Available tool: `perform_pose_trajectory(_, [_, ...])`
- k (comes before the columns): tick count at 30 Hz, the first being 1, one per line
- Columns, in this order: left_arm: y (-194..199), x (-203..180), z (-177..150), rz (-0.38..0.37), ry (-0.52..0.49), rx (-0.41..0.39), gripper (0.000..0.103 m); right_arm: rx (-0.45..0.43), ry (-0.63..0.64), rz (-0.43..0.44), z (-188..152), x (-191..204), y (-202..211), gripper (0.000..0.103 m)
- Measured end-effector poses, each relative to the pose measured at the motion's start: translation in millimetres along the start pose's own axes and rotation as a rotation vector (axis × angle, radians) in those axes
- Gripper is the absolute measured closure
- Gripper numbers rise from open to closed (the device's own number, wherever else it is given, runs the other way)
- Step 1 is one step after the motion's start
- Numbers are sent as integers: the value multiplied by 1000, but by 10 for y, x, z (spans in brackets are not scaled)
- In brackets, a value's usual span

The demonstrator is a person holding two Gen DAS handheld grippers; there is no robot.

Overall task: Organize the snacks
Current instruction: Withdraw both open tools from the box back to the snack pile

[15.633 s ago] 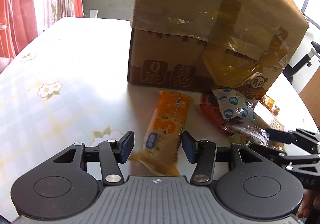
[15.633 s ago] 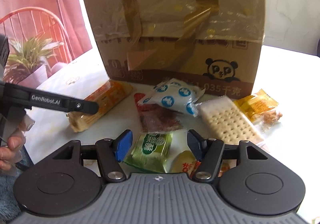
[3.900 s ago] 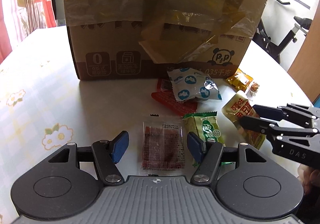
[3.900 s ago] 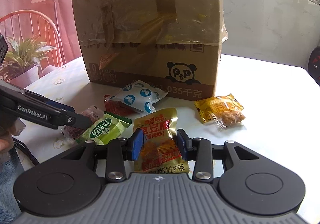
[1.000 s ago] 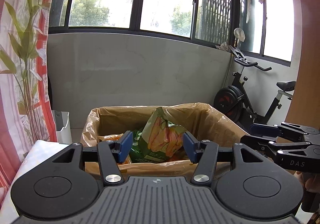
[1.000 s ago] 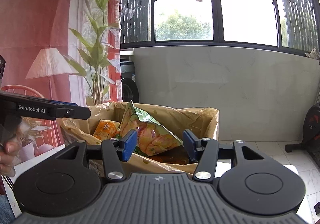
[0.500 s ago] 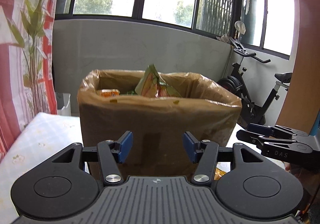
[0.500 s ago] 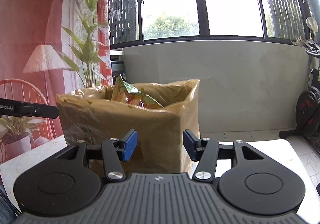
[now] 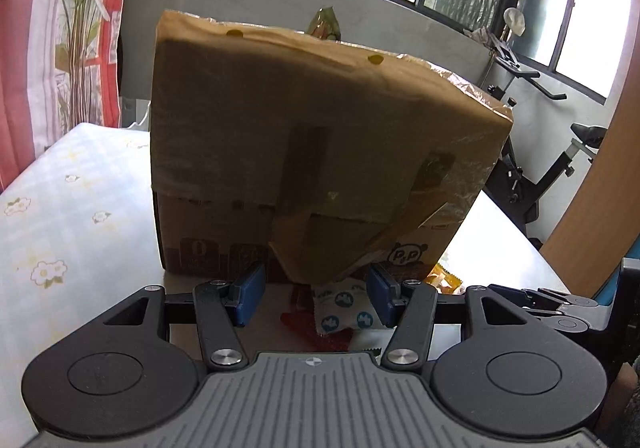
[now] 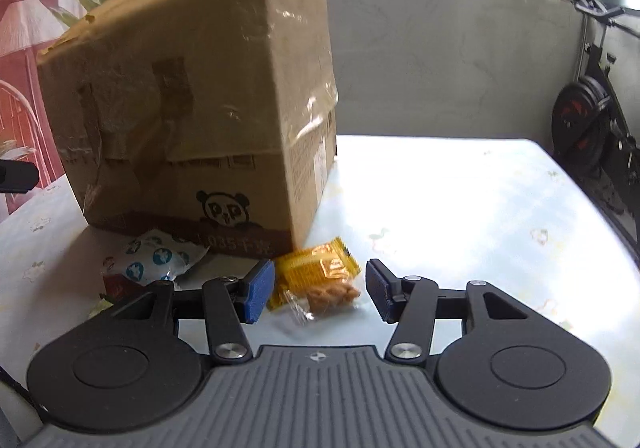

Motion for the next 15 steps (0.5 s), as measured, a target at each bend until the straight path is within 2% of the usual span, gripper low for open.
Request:
perform_pose_trajectory(8, [-24, 26, -46, 15, -1, 14, 45, 91, -123, 24, -3, -81, -173, 49])
perform_pose_trajectory(15, [-33, 0, -105, 5, 1, 31, 45, 103, -132, -36, -4, -102, -285, 52])
Point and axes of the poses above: each gripper's, at about its wrist camera, not at the fingertips, and y roughly against the way its jaws point, x to its left, z to its top, the point moved 4 cm from there along -y, roughly the way its jaws point, and after that the axes turned 2 degrees about -y, right-handed, at the moved point
